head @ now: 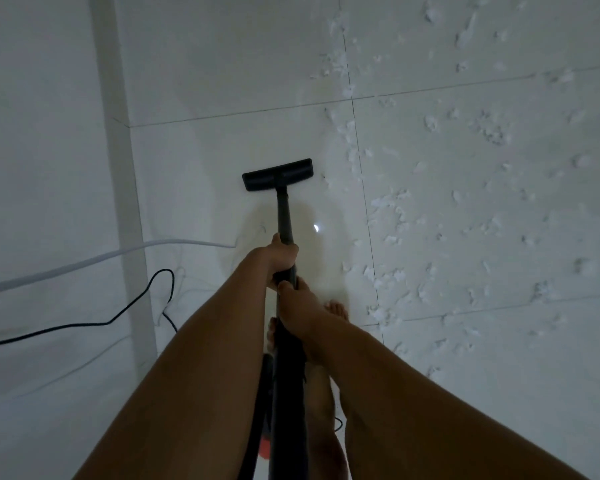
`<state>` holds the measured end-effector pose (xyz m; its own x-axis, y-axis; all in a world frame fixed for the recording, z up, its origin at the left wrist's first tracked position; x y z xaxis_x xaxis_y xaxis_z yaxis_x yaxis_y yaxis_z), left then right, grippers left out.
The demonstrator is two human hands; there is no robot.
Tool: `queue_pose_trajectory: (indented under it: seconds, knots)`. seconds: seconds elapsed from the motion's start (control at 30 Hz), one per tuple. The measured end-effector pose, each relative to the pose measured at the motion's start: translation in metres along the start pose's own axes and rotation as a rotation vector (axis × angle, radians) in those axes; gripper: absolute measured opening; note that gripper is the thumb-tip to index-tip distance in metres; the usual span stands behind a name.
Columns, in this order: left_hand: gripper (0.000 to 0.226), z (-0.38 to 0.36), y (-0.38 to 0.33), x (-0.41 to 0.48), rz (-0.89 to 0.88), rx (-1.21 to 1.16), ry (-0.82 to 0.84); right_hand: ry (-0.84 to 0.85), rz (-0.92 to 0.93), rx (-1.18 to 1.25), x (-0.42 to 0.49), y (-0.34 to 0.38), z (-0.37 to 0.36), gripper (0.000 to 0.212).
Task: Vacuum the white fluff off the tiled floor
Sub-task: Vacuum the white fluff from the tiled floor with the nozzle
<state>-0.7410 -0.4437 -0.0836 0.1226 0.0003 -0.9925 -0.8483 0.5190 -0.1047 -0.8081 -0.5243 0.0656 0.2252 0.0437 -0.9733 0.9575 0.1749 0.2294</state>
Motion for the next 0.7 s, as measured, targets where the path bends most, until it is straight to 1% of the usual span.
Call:
queue_pose_trajectory:
  seconds: [0.07, 0.1, 0.2, 0.23, 0.27, 0.37, 0.4, 0.43, 0.5, 0.53, 0.6, 0.63, 0.7]
  knots:
    - [0.065, -0.006, 0.008, -0.004, 0.018, -0.004, 0.002, -0.02, 0.014, 0.008, 0.009, -0.017, -0.008, 0.053]
    - [0.065, -0.01, 0.012, -0.002, 0.014, -0.003, 0.002, -0.006, 0.017, 0.033, 0.012, -0.026, -0.011, 0.051]
    - [0.064, -0.023, 0.025, -0.011, 0.017, -0.027, -0.002, 0.007, -0.012, 0.106, 0.005, -0.042, -0.012, 0.038]
    - [0.063, -0.029, 0.031, -0.011, 0.017, -0.023, 0.0, 0.007, -0.011, 0.089, 0.002, -0.048, -0.011, 0.039]
    - [0.062, -0.034, 0.037, -0.015, 0.021, -0.023, -0.002, 0.006, 0.002, 0.067, -0.001, -0.055, -0.009, 0.041]
    - [0.071, -0.052, 0.057, -0.012, 0.018, 0.006, -0.014, 0.01, 0.078, -0.078, -0.005, -0.079, -0.004, 0.07]
    - [0.076, -0.061, 0.064, -0.015, 0.028, 0.023, -0.014, 0.002, 0.113, -0.146, -0.011, -0.087, 0.0, 0.074]
    - [0.079, -0.07, 0.07, -0.017, 0.029, 0.047, -0.021, 0.005, 0.109, -0.12, -0.012, -0.099, 0.004, 0.073]
    - [0.075, -0.089, 0.081, -0.027, 0.017, 0.094, -0.053, 0.032, 0.047, -0.033, -0.02, -0.123, 0.007, 0.058]
    - [0.072, -0.099, 0.088, -0.031, 0.021, 0.104, -0.064, 0.036, 0.047, -0.015, -0.023, -0.135, 0.01, 0.053]
    - [0.072, -0.119, 0.104, -0.035, 0.012, 0.128, -0.071, 0.052, 0.035, 0.03, -0.03, -0.161, 0.012, 0.061]
    - [0.075, -0.13, 0.112, -0.035, 0.007, 0.135, -0.066, 0.054, 0.032, 0.058, -0.033, -0.175, 0.015, 0.06]
    - [0.076, -0.148, 0.129, -0.036, 0.007, 0.147, -0.076, 0.054, 0.027, 0.074, -0.044, -0.197, 0.025, 0.05]
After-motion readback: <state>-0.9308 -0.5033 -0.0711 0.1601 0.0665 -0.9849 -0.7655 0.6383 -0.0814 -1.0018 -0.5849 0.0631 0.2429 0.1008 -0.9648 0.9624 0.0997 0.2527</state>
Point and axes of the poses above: each hand's wrist, its own x-axis towards the middle knuckle, its own z-axis out of the back of the hand, y = z × x, the point moved 6 cm from there along x, towards the middle knuckle, and after that the axes turned 2 degrees about z, right-handed, at the moved point
